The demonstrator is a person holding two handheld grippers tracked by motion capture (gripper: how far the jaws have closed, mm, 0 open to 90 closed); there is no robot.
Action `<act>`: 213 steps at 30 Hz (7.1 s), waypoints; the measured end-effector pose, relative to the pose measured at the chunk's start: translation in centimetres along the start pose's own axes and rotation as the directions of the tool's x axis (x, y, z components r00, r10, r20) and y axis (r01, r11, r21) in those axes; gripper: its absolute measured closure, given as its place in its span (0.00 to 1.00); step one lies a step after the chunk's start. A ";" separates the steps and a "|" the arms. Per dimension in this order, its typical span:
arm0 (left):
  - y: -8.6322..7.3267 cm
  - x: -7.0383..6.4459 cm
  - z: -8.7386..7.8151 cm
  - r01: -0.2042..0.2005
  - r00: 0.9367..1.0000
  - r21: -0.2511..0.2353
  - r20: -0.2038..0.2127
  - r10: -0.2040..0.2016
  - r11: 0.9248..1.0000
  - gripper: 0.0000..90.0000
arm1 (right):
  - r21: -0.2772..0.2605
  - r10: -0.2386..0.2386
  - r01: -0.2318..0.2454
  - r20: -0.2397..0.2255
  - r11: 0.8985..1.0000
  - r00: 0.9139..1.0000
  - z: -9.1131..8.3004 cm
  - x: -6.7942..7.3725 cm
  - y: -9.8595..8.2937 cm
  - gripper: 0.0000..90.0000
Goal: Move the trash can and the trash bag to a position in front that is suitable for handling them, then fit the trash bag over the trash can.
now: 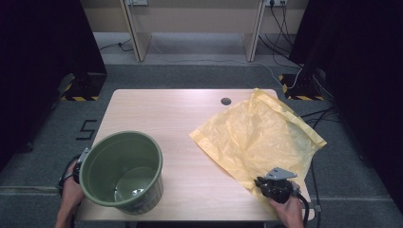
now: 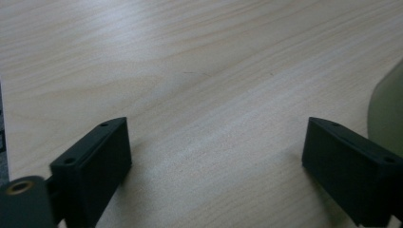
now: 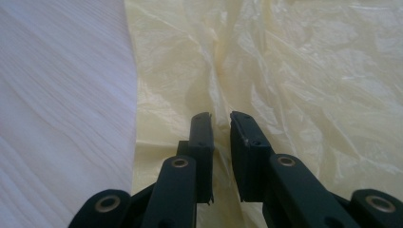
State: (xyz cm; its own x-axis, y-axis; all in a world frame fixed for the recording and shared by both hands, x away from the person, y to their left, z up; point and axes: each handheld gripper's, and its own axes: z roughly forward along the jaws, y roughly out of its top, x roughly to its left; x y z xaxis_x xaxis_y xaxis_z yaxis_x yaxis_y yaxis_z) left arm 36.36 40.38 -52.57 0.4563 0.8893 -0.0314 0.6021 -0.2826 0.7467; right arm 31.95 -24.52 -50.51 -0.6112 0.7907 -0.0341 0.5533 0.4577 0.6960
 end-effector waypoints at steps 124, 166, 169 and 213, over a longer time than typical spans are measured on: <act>8.3 -8.2 5.2 0.043 0.994 -0.064 0.098 -0.037 0.997 0.17 | -0.096 0.009 -0.012 -0.026 0.995 1.000 6.5 4.1 13.1 0.27; 5.4 -8.2 6.3 -0.066 0.996 0.015 0.055 0.065 0.998 0.10 | -0.015 0.149 -0.149 0.112 0.989 0.982 6.3 -4.1 6.1 0.87; 5.4 -8.2 6.3 -0.065 0.996 0.015 0.055 0.064 0.998 0.10 | -0.006 0.124 -0.125 0.151 0.992 0.981 5.8 -4.7 5.6 1.00; 5.4 -8.2 6.3 -0.066 0.996 0.015 0.055 0.065 0.998 0.10 | -0.339 0.130 -0.111 0.034 0.934 0.991 -1.5 -6.5 13.2 1.00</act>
State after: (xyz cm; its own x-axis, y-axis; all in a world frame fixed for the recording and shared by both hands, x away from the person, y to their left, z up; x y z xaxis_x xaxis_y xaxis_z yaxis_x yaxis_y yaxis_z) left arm 40.00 29.26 -52.46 0.5298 0.8479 -0.0195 0.5808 -0.3460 0.7369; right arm 42.36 -24.26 -40.04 -0.5146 0.8568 0.0320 0.3925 0.2023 0.8972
